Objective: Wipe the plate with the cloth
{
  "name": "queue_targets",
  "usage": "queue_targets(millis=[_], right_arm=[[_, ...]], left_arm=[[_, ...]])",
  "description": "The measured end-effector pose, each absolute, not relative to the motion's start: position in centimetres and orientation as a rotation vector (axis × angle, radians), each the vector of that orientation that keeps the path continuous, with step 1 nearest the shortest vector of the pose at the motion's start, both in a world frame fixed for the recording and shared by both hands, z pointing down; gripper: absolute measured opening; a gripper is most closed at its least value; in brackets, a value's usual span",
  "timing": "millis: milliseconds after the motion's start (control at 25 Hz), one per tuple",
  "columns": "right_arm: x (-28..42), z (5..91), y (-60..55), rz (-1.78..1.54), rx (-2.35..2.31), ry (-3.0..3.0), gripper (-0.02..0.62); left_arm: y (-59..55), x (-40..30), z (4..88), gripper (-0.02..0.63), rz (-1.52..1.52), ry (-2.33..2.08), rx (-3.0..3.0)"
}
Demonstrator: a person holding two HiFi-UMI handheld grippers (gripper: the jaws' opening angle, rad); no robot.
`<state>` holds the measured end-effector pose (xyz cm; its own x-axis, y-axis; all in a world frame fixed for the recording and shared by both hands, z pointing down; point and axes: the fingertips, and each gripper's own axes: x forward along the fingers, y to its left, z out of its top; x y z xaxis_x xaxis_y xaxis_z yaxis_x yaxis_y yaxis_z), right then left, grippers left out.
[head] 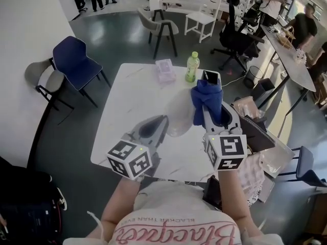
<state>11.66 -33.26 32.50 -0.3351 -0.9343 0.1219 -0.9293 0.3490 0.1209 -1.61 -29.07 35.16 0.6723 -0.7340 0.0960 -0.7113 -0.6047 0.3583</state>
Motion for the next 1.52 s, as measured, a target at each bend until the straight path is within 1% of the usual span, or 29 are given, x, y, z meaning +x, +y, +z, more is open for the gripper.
queue_targets(millis=[280, 520, 680, 960, 1240, 1520], right_arm=[[11.9, 30.2, -30.2, -0.071, 1.755, -2.510, 0.121], [7.1, 30.6, -27.9, -0.084, 1.570, -2.633, 0.121], [4.1, 31.2, -27.5, -0.155, 1.449, -2.654, 0.121], [1.7, 33.5, -27.6, -0.078, 1.368, -2.635, 0.121], [1.8, 36.0, -27.9, -0.069, 1.275, -2.545, 0.121], [5.5, 37.8, -29.7, -0.003, 1.365, -2.427, 0.123]], left_arm=[[-29.2, -2.5, 34.9, 0.011, -0.129, -1.160, 2.496], [-29.5, -2.4, 34.7, 0.011, -0.151, -1.150, 2.489], [-29.6, -1.9, 34.6, 0.011, -0.162, -1.138, 2.488], [-29.6, -1.6, 34.3, 0.011, -0.204, -1.116, 2.467], [-29.9, -2.4, 34.0, 0.011, -0.229, -1.121, 2.450], [-29.6, -2.7, 34.0, 0.012, -0.222, -1.098, 2.475]])
